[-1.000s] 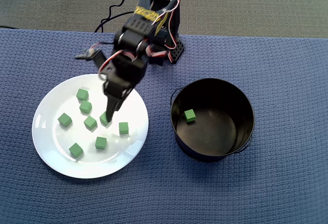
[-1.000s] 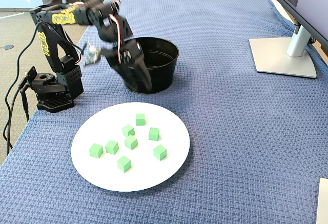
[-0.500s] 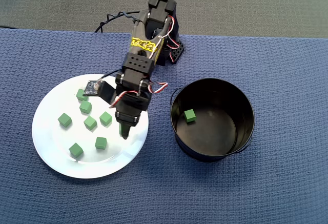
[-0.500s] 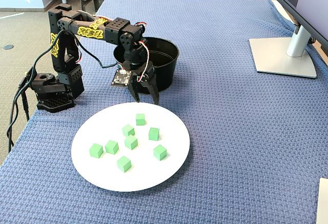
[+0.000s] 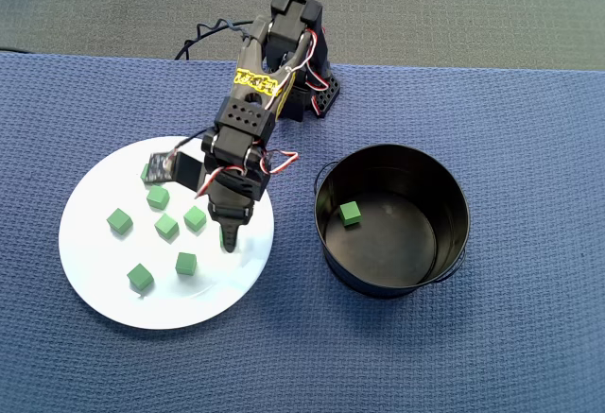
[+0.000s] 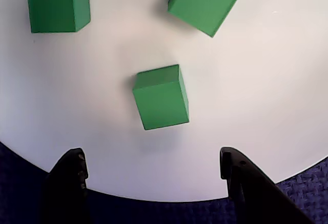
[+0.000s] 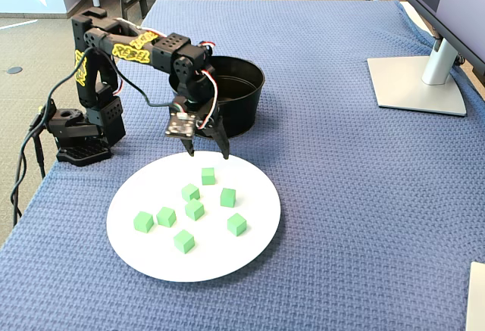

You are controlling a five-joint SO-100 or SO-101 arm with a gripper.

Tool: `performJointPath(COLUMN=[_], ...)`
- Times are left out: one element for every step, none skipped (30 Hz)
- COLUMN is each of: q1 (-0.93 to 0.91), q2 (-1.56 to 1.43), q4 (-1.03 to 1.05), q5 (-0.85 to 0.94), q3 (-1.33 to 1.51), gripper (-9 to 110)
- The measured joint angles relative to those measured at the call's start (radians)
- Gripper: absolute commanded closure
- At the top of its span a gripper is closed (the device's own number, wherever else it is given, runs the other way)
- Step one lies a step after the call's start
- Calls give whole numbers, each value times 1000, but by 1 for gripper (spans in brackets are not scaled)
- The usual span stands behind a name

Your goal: Pick up the green cubes from the white plate and place them in the black recipient

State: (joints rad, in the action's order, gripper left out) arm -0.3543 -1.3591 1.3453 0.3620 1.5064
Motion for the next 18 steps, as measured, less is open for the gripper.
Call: performJointPath(q1=[2, 2, -3, -8, -12, -17, -21, -25, -29, -32, -35, -38, -38, -40, -41, -41, -41, -41], q2=[14, 28, 41, 55, 63, 72, 77, 80, 81, 81, 81, 86, 95, 100, 103, 103, 107, 114], q4=[0, 0, 0, 0, 0, -6, -12, -17, -17, -21, -23, -23, -28, -35, -40, -46, -52, -58], q5=[20, 41, 63, 91, 117, 143, 167, 190, 212, 229, 241, 252, 259, 267, 273, 279, 284, 287], q3=[-5, -9, -12, -14, -14, -14, -14, -14, -14, -14, -14, -14, -14, -14, -14, -14, -14, -14], gripper=[76, 76, 77, 77, 78, 78, 79, 79, 79, 79, 79, 79, 79, 78, 78, 78, 79, 79])
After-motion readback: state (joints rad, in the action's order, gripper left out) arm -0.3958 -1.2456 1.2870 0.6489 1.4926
